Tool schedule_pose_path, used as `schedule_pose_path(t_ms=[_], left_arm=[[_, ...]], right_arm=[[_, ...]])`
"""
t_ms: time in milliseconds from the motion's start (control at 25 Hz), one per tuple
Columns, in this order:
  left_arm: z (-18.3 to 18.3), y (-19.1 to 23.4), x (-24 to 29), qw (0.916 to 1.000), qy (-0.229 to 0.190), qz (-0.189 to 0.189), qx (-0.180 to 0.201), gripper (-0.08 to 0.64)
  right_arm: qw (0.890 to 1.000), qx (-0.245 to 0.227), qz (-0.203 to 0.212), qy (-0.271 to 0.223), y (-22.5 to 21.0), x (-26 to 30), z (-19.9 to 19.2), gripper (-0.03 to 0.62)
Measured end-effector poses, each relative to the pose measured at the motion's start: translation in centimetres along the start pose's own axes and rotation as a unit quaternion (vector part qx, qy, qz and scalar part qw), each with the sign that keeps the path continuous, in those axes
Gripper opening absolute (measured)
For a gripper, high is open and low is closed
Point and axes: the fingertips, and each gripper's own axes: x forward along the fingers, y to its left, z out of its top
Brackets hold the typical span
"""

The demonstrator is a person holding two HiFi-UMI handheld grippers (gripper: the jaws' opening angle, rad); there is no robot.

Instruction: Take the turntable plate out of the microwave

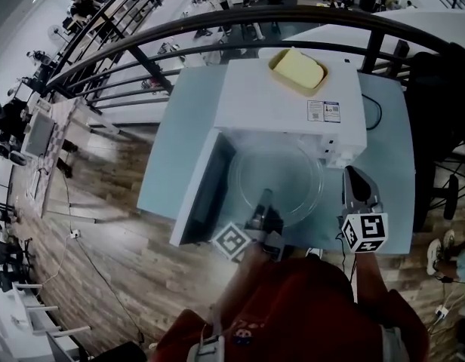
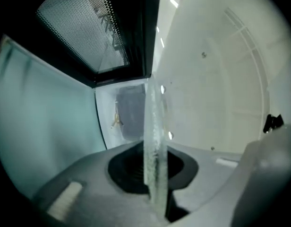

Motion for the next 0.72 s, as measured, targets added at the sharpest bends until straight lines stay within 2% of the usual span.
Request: schedule_pose_path(t_ms=[160,720], left_arm=[[0.1,-0.2,-0.7,1.0,-0.001,0.003,-0.006,0.02],[0.8,-3.3,0.2,0.9992,-0.007,-0.035,-0.015,0.02]], right_arm=[[1.0,-0.006,0.002,-0.004,0.4,0.4,0.5,0.002],[1.0,-0.025,-0.002,-0.019,1.6,0.3,1.5,0.002]])
